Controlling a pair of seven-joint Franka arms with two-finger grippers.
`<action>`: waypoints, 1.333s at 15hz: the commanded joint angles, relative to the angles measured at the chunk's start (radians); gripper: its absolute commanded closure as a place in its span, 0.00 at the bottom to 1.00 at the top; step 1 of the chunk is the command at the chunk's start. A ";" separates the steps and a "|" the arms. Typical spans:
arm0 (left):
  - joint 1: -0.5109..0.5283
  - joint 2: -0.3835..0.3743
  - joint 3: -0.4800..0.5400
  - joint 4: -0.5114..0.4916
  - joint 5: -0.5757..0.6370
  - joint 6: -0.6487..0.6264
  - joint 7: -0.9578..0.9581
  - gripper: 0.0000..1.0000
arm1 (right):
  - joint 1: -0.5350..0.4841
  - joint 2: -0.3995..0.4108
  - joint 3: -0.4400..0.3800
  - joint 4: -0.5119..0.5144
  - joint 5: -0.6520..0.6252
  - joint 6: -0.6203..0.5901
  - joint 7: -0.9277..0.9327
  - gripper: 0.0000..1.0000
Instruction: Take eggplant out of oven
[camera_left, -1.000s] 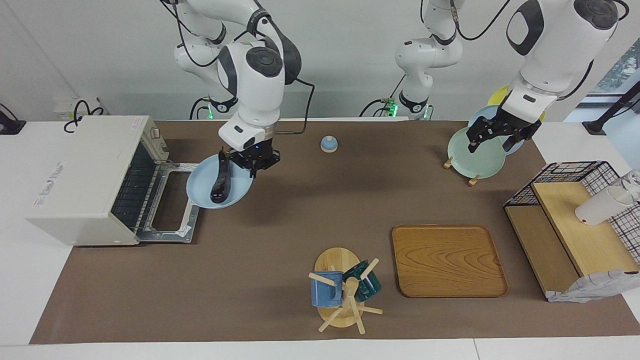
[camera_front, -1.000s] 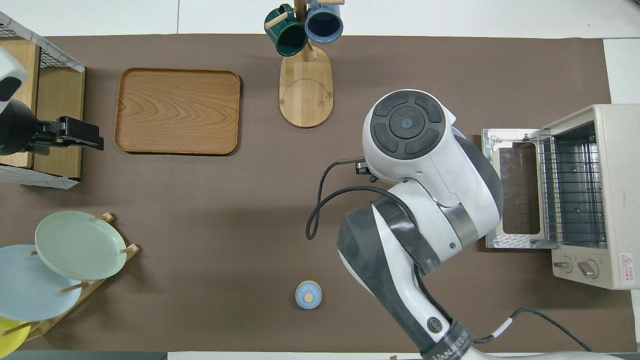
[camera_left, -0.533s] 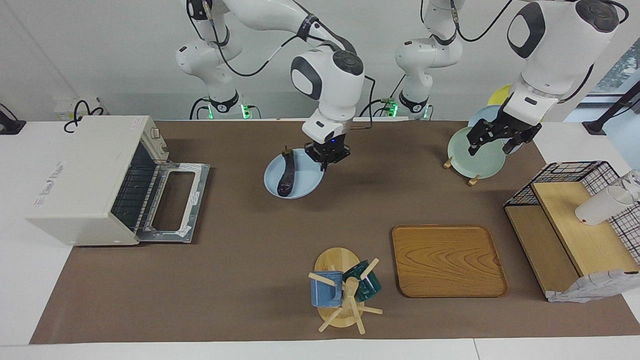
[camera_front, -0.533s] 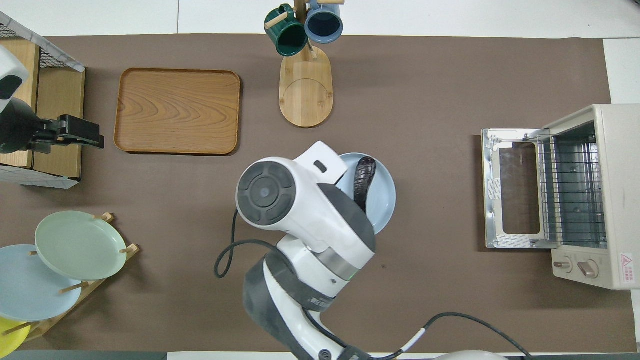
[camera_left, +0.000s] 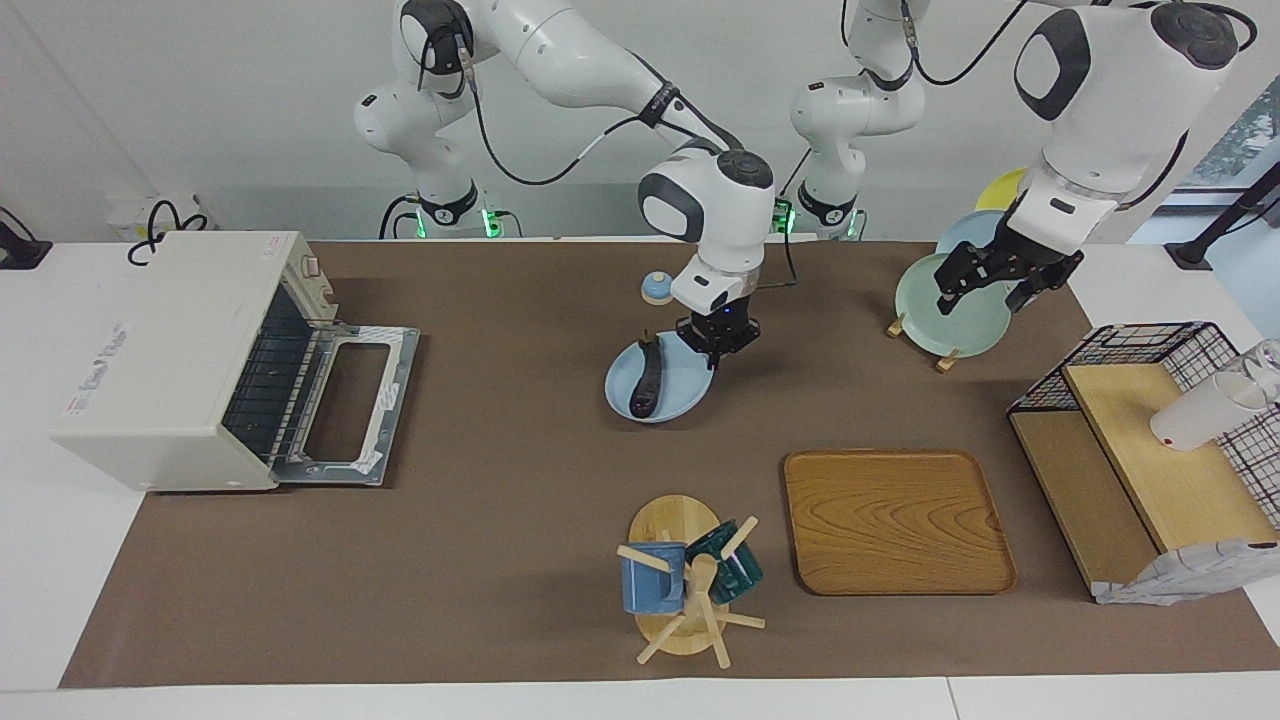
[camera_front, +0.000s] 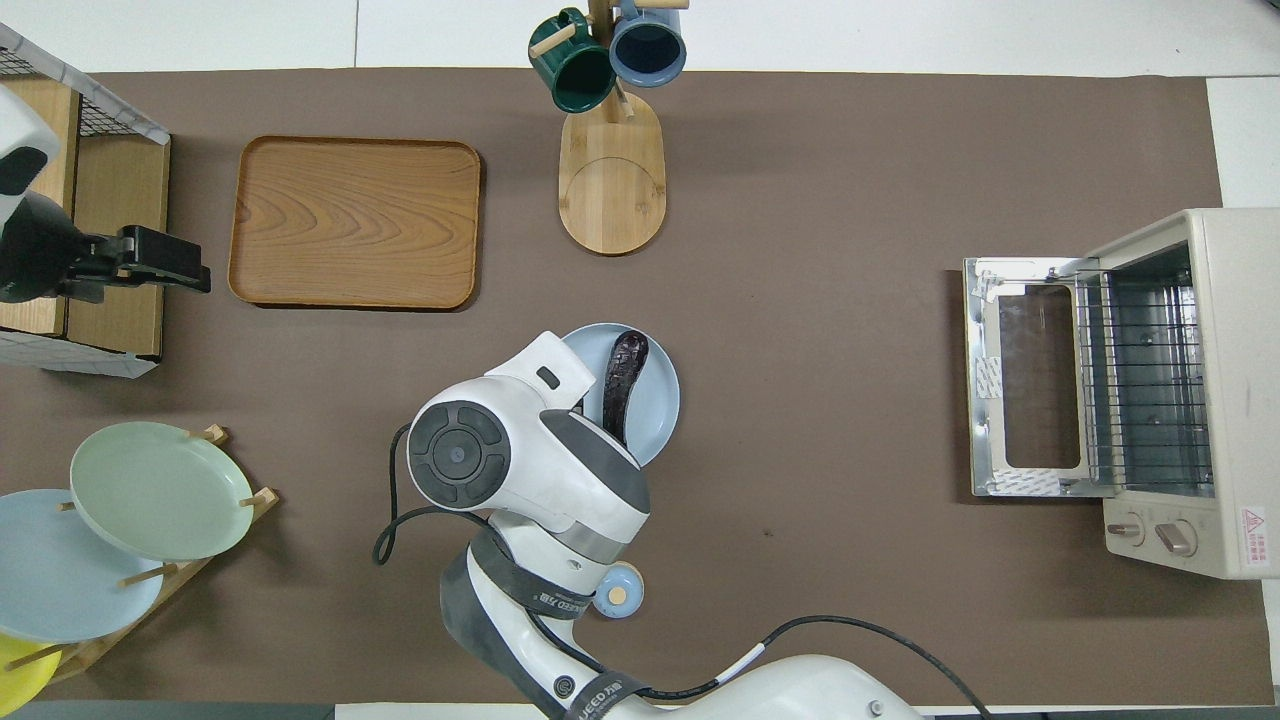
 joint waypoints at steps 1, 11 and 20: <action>0.009 0.003 -0.004 -0.010 -0.014 0.020 0.001 0.00 | -0.012 0.000 0.005 -0.032 0.041 0.069 0.010 1.00; -0.047 0.050 -0.004 -0.010 -0.045 0.055 -0.005 0.00 | -0.089 -0.123 0.005 -0.006 0.029 -0.087 -0.083 0.57; -0.369 0.214 -0.004 -0.139 -0.074 0.387 -0.240 0.00 | -0.369 -0.309 0.000 -0.203 0.024 -0.324 -0.399 0.97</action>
